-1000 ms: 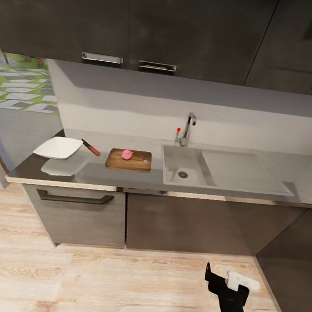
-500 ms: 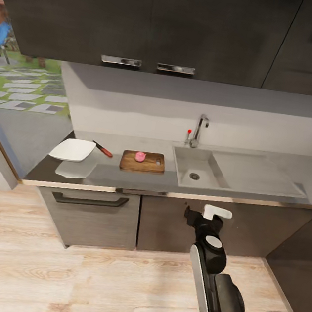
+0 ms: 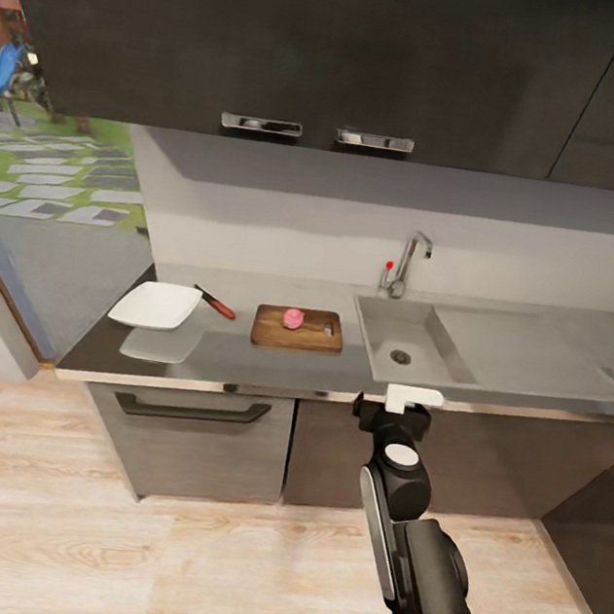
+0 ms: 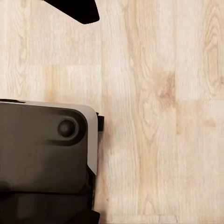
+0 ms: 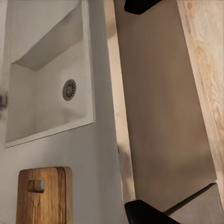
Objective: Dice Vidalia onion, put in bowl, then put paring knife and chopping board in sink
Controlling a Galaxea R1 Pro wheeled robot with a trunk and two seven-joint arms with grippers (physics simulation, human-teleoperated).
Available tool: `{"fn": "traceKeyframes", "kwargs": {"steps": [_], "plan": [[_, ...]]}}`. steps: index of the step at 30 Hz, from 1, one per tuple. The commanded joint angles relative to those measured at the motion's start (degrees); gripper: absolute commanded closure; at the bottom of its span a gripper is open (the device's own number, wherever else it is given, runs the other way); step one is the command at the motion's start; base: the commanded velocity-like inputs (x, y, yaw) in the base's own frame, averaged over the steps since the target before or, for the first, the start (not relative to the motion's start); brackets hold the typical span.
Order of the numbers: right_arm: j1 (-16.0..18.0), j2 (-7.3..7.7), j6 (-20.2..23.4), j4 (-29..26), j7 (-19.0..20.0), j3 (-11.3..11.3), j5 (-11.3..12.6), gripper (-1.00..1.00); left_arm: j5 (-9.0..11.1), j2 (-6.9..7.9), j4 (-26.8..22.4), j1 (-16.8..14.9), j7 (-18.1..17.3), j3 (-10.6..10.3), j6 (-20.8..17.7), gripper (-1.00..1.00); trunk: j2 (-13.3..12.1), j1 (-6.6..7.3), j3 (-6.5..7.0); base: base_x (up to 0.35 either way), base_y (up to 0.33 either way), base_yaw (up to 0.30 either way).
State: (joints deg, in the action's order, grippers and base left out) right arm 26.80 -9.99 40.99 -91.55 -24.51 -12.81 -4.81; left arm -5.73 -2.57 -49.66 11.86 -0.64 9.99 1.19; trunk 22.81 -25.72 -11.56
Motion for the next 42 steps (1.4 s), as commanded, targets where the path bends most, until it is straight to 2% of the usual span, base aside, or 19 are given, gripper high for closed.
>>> {"fn": "traceKeyframes", "kwargs": {"steps": [1, 5, 9, 16, 19, 22, 26, 27, 30, 37, 42], "plan": [[0.07, -0.01, 1.17, -0.03, 0.08, -0.18, -0.52, -1.00, -0.60, -0.07, -0.08, 0.01, -0.07, 0.17, 0.13, -1.00, 0.10, -0.06, -0.10, 0.248, 0.020, 0.000], [0.09, -0.01, 2.98, -0.10, 1.64, -0.72, -0.47, -1.00, -0.60, -0.07, -0.08, 0.01, -0.07, 0.13, 0.13, -1.00, 0.10, -0.06, -0.10, 0.269, 0.038, 0.000], [0.10, -0.01, 3.58, -0.34, 6.09, -0.80, -0.63, -1.00, -0.60, -0.08, -0.09, 0.01, -0.07, 0.12, 0.13, -1.00, 0.10, -0.06, -0.10, 0.282, 0.107, 0.000], [0.21, -0.01, 4.06, -0.93, 7.71, -0.80, -0.69, -1.00, -0.60, -0.07, -0.02, 0.01, -0.07, 0.12, 0.13, -1.00, 0.10, -0.06, -0.10, 0.285, 0.133, 0.000], [1.61, -0.01, 4.23, -1.24, 7.82, -0.81, -0.61, -1.00, -0.60, -0.07, -0.01, 0.01, -0.07, 0.12, 0.13, -1.00, 0.10, -0.06, -0.10, 0.281, 0.170, 0.000], [3.78, -0.01, 6.82, -1.32, 8.59, -0.81, -0.47, -1.00, -0.60, -0.08, 0.00, 0.01, -0.07, 0.12, 0.13, -1.00, 0.10, -0.06, -0.10, 0.258, 0.193, 0.000], [6.89, -0.01, 10.48, -1.14, 12.03, -0.81, -0.39, -1.00, -0.60, -0.12, 0.00, 0.01, -0.07, 0.12, 0.13, -1.00, 0.10, -0.06, -0.10, 0.196, 0.232, 0.000], [9.05, -0.01, 11.47, -0.83, 13.12, -0.84, -0.27, -1.00, -0.60, -0.15, 0.04, 0.01, -0.07, 0.12, 0.14, -1.00, 0.10, -0.06, -0.10, 0.146, 0.255, 0.000], [10.53, -0.01, 12.64, -0.71, 13.64, -1.39, -0.17, -1.00, -0.60, -0.15, 0.07, 0.01, -0.07, 0.12, 0.13, -1.00, 0.10, -0.06, -0.10, 0.133, 0.256, 0.000], [11.65, -0.01, 13.97, -0.64, 16.62, -3.16, 0.22, -1.00, -0.60, -0.15, 0.08, 0.01, -0.07, 0.12, 0.13, -1.00, 0.10, -0.06, -0.10, 0.114, 0.261, 0.000], [11.69, -0.01, 13.86, -0.70, 17.35, -3.21, 0.19, -1.00, -0.60, -0.14, 0.01, 0.01, -0.07, 0.12, 0.13, -1.00, 0.10, -0.06, -0.10, 0.107, 0.267, 0.000]]}}
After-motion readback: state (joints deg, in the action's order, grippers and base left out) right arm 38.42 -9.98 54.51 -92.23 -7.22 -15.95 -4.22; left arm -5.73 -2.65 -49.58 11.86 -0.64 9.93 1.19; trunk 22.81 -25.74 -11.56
